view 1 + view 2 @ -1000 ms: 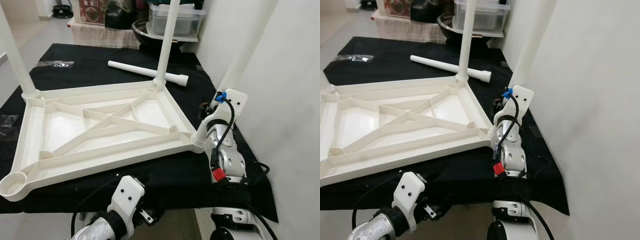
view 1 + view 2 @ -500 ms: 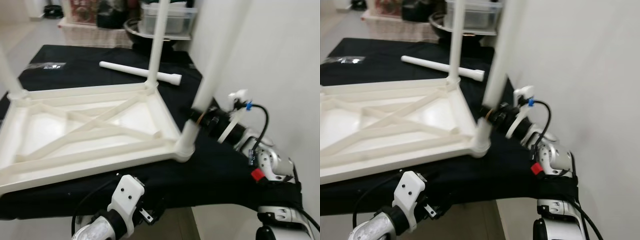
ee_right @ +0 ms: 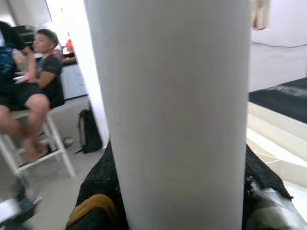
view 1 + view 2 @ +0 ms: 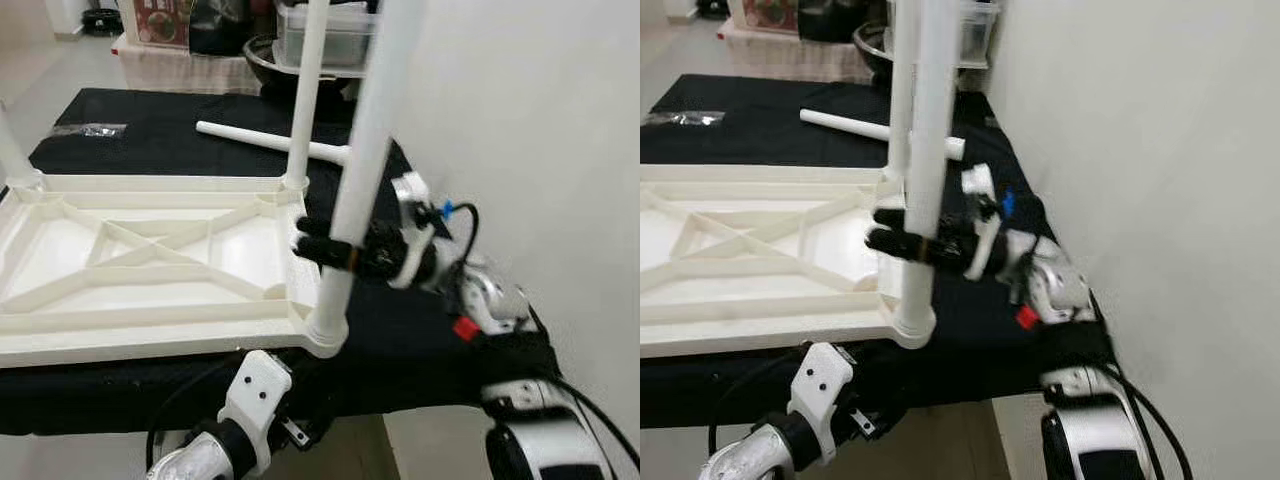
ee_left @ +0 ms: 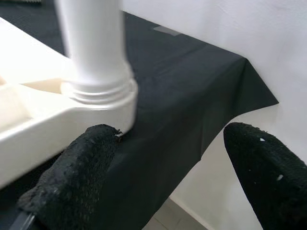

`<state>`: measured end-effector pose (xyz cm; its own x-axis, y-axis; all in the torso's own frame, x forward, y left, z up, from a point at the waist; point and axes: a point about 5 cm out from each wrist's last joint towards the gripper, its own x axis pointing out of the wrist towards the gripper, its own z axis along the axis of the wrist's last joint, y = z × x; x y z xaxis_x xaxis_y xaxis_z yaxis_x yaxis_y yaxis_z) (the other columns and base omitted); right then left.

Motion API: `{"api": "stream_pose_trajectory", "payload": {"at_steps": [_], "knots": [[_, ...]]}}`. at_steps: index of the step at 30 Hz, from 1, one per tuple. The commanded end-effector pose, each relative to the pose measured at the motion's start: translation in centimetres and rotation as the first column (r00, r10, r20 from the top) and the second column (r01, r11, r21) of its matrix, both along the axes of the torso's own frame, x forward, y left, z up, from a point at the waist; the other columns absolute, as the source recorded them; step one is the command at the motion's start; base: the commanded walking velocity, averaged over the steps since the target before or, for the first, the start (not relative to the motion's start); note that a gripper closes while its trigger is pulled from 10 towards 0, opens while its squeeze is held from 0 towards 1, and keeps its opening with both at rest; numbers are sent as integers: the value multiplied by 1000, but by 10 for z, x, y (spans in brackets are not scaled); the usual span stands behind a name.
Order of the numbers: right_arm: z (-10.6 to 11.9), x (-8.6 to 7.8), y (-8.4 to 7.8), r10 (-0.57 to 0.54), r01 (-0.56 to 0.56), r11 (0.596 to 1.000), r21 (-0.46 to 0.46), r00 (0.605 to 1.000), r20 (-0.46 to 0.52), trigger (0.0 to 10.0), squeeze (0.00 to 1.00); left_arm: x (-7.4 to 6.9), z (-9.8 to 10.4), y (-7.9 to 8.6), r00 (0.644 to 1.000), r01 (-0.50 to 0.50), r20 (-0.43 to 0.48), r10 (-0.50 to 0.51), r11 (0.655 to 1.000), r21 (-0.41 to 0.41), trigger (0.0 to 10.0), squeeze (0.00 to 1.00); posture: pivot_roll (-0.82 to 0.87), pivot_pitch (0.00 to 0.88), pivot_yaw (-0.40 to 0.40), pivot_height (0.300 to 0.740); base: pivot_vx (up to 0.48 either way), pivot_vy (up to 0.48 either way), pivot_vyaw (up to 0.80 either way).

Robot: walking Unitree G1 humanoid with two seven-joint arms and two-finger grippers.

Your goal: Building children table

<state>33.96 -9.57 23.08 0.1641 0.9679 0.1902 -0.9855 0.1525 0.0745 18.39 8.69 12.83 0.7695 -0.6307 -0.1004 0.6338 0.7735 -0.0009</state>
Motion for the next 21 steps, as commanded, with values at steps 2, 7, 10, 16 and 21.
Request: {"api": "stream_pose_trajectory", "payload": {"at_steps": [2,7,10,16,21], "knots": [[-13,4,2,-74,73,997,-12,995,-70,0,0,-2,-2,-1,1000,4,-18,-4,1000,-1,10000,0,146,103,-129,740,0,0,0],[-7,22,-12,-484,485,874,-13,869,-103,0,0,-2,-2,-1,1000,5,-23,-5,1000,-7,10000,0,128,105,-125,740,0,0,0],[-6,27,-16,-575,576,817,-26,811,-110,0,0,-2,-2,-1,1000,5,-24,-6,1000,-8,10000,0,126,105,-125,740,0,0,0],[-20,35,-44,-909,904,412,-116,401,-111,0,0,-1,-2,-1,1000,6,-24,-6,1000,-8,10000,0,126,103,-127,740,0,0,0],[-42,3,-62,-973,955,-146,-260,-186,-139,0,0,-2,-3,-1,1000,6,-27,-7,1000,-7,10000,0,126,98,-126,740,0,0,0]]}}
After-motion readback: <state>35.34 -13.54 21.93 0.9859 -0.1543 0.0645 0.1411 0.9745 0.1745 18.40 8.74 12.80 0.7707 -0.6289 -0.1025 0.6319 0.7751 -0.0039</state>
